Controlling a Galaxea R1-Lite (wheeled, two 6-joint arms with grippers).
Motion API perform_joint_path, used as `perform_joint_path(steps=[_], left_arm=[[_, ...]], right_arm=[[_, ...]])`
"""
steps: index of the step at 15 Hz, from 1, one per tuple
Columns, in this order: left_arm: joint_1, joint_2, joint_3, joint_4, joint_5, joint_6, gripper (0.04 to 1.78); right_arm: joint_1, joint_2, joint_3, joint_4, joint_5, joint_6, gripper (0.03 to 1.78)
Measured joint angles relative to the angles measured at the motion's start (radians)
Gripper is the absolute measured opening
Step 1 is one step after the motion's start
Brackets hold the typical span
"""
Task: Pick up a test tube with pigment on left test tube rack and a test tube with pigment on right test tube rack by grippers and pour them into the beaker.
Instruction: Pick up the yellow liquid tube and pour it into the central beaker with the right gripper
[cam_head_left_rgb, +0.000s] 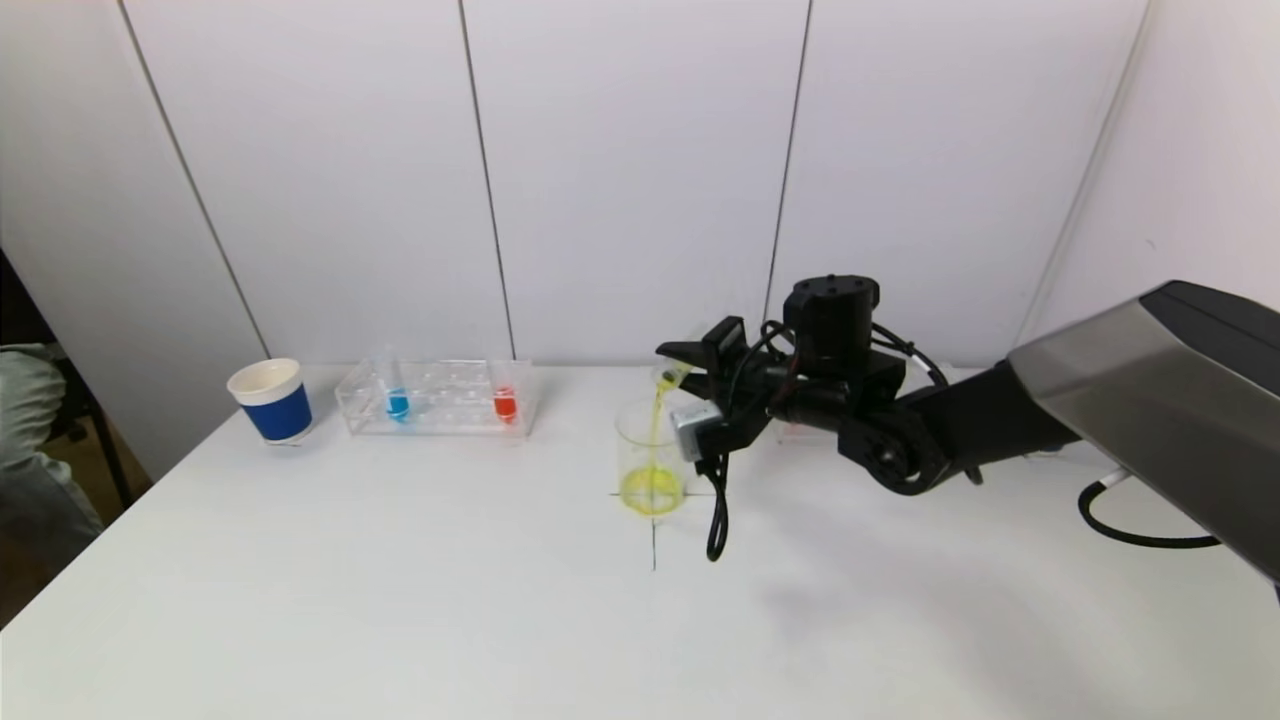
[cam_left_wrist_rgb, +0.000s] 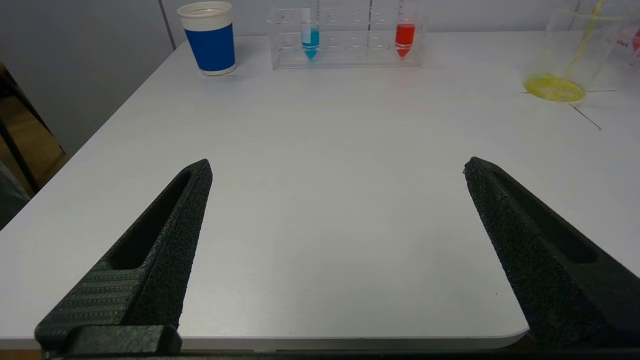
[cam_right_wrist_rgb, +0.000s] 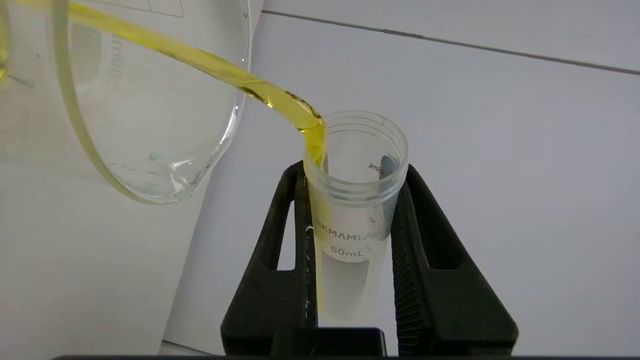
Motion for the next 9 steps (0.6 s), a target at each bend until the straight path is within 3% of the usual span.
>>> perform_joint_path(steps=[9], left_arm=[[0.000,0.000,0.000,0.000,0.000,0.000,1.76]], right_arm=[[0.000,0.000,-0.051,0.086,-0.001,-0.136,0.48]])
